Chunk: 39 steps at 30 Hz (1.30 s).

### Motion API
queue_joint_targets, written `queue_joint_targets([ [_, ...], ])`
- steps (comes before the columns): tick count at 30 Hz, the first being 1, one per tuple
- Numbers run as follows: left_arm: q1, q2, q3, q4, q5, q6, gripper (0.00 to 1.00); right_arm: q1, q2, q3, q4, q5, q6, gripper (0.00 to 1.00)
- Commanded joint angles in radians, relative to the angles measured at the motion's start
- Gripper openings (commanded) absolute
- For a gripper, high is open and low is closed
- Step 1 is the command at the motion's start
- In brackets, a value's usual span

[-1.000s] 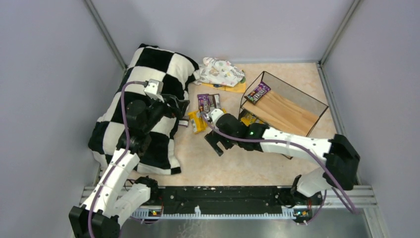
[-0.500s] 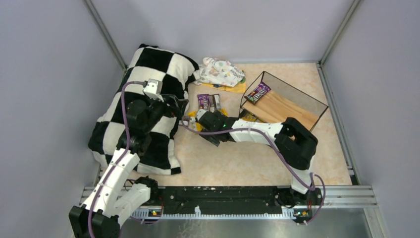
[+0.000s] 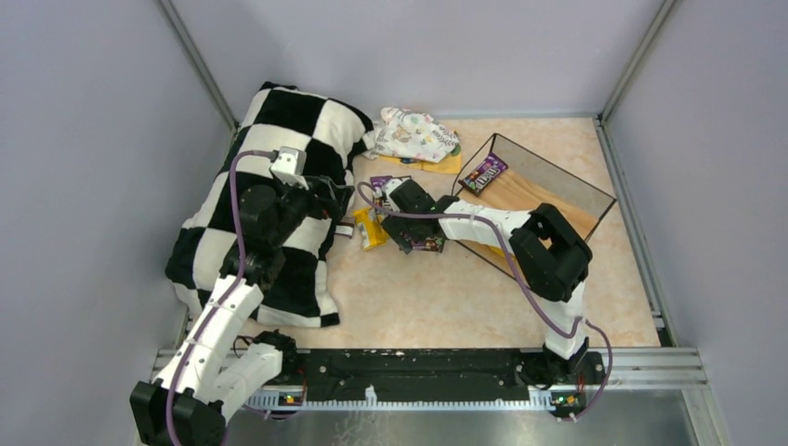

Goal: Place and organize the candy bags onto the shelf

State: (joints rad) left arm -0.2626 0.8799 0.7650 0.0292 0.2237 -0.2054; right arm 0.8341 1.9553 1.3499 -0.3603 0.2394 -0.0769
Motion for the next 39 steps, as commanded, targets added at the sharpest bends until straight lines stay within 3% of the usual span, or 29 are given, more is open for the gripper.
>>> queue_joint_targets([
  [1,-0.004,0.007,0.038,0.023,0.007,0.023,0.98,0.0,-0.003,-0.038,0.026,-0.116,0.094,0.88],
  [9,-0.004,0.015,0.039,0.022,0.008,0.021,0.98,0.067,-0.088,-0.141,0.001,-0.101,0.243,0.87],
  [17,-0.004,0.029,0.054,0.033,-0.032,-0.008,0.98,0.158,-0.171,-0.173,-0.025,-0.062,0.556,0.88],
  [23,-0.004,0.168,0.295,0.046,-0.02,-0.195,0.98,0.17,-0.172,-0.183,-0.073,0.141,0.605,0.78],
  [28,-0.004,0.282,0.41,0.123,-0.022,-0.182,0.98,0.169,-0.182,-0.181,-0.058,0.101,0.738,0.7],
  [32,-0.004,0.293,0.359,0.114,-0.091,-0.138,0.98,0.17,-0.225,-0.228,0.018,0.084,0.787,0.69],
  [36,-0.003,0.246,0.27,0.142,-0.108,-0.112,0.98,0.165,-0.262,-0.253,0.061,0.106,0.76,0.79],
  [39,-0.004,0.226,0.256,0.139,-0.121,-0.094,0.98,0.144,-0.265,-0.26,0.052,0.137,0.774,0.79],
])
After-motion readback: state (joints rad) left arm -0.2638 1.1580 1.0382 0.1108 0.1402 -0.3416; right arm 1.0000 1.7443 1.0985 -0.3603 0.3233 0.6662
